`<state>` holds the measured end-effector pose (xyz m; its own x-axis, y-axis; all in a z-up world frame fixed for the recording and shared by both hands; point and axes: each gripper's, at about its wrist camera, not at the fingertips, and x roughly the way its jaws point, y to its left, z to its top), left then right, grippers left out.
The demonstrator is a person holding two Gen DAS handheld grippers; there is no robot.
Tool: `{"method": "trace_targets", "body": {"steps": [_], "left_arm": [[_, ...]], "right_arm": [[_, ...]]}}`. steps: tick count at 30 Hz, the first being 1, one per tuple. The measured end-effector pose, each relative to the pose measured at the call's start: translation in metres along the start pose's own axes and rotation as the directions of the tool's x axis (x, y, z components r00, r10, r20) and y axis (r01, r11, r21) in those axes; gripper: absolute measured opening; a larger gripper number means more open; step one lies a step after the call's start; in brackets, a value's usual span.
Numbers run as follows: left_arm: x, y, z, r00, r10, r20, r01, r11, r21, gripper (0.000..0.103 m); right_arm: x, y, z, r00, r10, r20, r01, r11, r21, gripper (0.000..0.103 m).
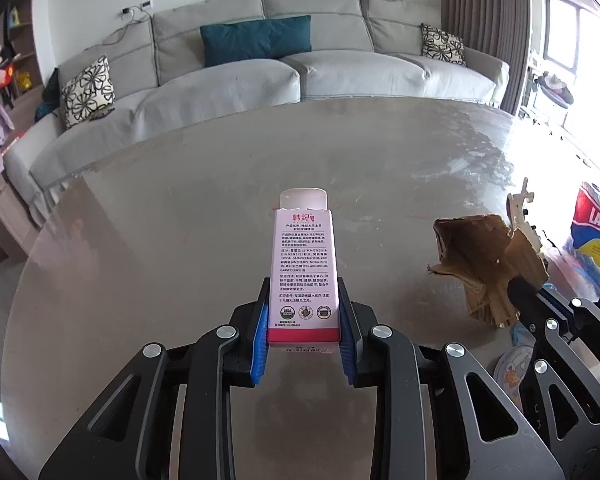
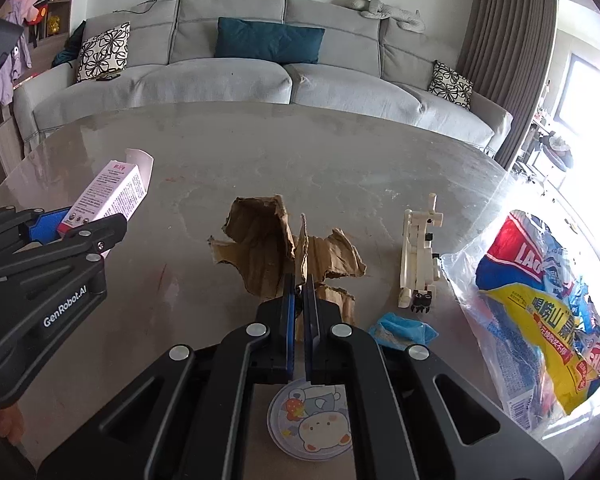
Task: Collect trash
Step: 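Grasp the brown torn cardboard with the right gripper while the left holds the carton, then carry the carton and cardboard over the white trash bin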
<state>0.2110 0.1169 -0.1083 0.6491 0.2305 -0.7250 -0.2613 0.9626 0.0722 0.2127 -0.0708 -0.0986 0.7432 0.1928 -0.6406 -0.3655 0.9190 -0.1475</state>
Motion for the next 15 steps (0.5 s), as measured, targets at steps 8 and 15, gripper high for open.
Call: {"method": "trace_targets", "body": {"steps": [8,15], "left_arm": [[-0.044,-0.015,-0.01,0.998,-0.046,0.041,0.045,0.998,0.035,0.03],[-0.093,-0.059,-0.037,0.99,-0.127,0.061,0.119,0.985,0.122,0.03]], "right_arm": [[-0.061,-0.024,-0.009,0.998,-0.026,0.061,0.025,0.999,0.031,0.004],[-0.112,-0.056,-0.042,0.995,-0.09,0.052,0.085,0.992,0.089,0.004]]}}
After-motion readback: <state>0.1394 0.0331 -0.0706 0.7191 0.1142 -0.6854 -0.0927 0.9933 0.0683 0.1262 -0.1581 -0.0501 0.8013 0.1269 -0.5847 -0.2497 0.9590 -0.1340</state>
